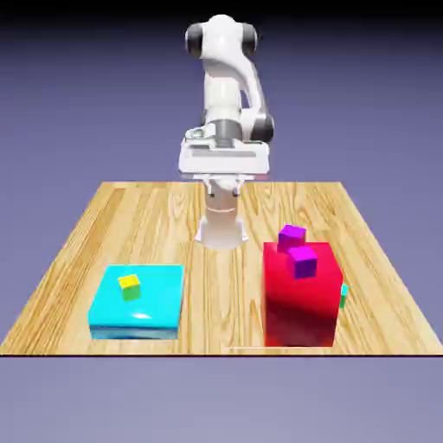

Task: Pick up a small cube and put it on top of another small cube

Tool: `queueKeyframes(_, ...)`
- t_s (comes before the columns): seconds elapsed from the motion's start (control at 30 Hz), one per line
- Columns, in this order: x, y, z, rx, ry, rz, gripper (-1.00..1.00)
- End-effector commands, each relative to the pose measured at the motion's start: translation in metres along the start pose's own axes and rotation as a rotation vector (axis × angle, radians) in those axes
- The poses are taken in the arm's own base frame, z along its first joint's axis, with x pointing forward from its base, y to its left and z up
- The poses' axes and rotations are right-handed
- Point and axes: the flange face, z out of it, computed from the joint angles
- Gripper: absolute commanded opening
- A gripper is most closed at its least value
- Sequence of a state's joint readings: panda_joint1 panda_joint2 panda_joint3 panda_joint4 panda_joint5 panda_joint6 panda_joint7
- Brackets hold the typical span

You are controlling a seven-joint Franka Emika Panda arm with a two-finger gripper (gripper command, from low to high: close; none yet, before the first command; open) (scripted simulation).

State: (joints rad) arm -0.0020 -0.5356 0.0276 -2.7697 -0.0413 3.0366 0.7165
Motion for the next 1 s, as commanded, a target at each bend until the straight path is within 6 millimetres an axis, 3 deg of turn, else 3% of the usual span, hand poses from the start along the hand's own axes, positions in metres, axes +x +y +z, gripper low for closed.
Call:
queueKeyframes(0.0, -0.004, -0.013, 0.008, -0.003, -0.016, -0.099, 0.00)
queueKeyframes(0.13, -0.033, -0.063, 0.043, 0.002, -0.093, -0.498, 0.00)
queueKeyframes(0.3, -0.085, -0.120, 0.083, 0.048, -0.179, -0.989, 0.00)
queueKeyframes(0.47, -0.151, -0.170, 0.117, 0.137, -0.242, -1.469, 0.00)
queueKeyframes(0.67, -0.244, -0.216, 0.147, 0.295, -0.269, -2.019, 0.00)
queueKeyframes(0.77, -0.304, -0.211, 0.152, 0.364, -0.330, -2.259, 0.00)
queueKeyframes(0.87, -0.358, -0.192, 0.152, 0.416, -0.415, -2.454, 0.00)
queueKeyframes(0.97, -0.385, -0.157, 0.144, 0.407, -0.534, -2.513, 0.00)
